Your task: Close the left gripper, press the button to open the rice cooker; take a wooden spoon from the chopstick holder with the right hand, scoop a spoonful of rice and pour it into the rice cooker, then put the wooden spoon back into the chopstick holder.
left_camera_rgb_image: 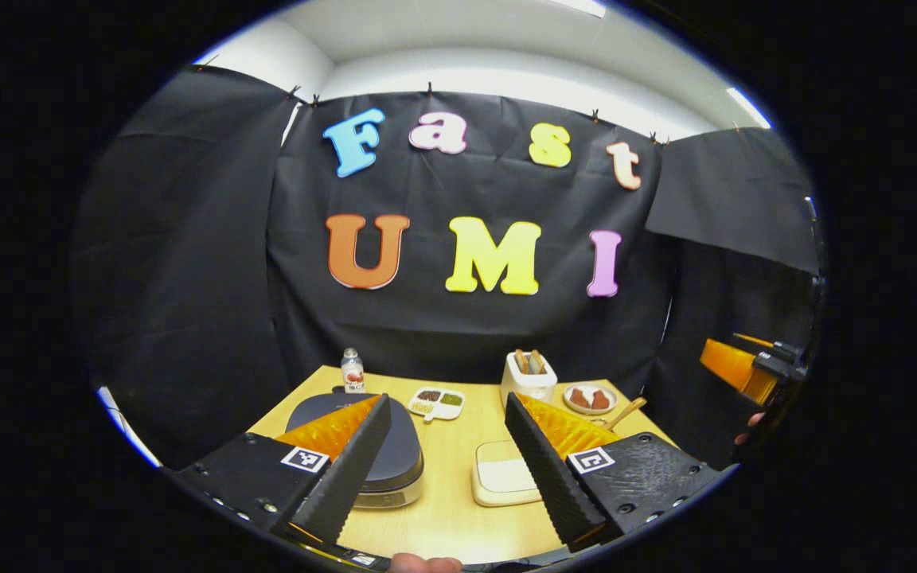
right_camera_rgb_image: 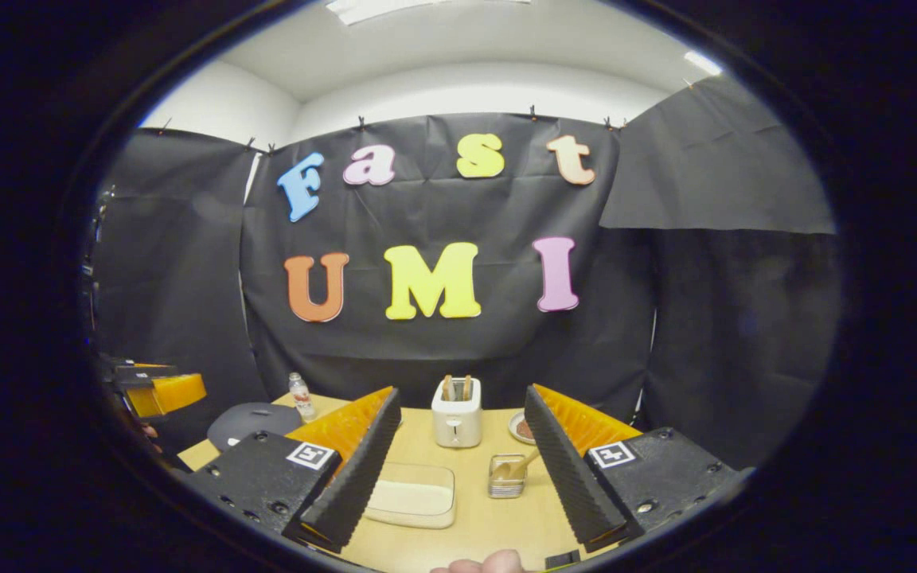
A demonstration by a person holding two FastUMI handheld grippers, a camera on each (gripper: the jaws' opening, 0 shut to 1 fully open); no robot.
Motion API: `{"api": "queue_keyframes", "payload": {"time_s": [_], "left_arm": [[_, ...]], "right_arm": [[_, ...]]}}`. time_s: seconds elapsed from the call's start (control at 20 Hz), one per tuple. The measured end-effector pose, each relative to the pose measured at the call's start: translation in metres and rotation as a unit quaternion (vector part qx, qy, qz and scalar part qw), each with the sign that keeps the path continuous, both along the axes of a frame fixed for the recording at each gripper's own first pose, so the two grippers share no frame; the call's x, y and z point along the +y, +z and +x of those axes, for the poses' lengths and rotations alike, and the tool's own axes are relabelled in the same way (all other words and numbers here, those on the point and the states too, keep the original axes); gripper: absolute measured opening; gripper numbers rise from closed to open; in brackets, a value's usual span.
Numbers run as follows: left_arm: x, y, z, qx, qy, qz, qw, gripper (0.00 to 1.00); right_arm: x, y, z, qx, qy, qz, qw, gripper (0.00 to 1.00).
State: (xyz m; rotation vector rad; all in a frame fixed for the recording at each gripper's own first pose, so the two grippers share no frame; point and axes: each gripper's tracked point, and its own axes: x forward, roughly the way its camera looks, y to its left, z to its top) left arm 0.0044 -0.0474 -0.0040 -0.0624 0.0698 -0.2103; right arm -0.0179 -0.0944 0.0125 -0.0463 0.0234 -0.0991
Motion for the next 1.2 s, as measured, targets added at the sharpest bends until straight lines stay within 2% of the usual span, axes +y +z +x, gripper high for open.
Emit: {"api": "queue_keyframes", "payload": {"time_s": [0.25, 0.4, 0.9, 1.2], "left_arm": [[-0.002, 0.02, -0.044, -0.042, -0.005, -0.012, 0.999, 0.94], [-0.006, 0.023, -0.062, -0.058, -0.01, -0.001, 0.998, 0.94], [0.0, 0.031, -0.08, -0.073, 0.0, 0.006, 0.997, 0.94], [-0.001, 0.028, -0.086, -0.084, 0.001, 0.033, 0.996, 0.94]], "right_arm": [[0.014, 0.001, -0.044, -0.009, -0.013, 0.004, 1.0, 1.0], [0.027, -0.004, -0.062, -0.01, -0.01, 0.011, 1.0, 0.99], [0.048, -0.007, -0.075, -0.003, -0.005, 0.003, 1.0, 1.0], [0.059, -0.014, -0.078, 0.01, 0.001, -0.002, 1.0, 0.99]]}}
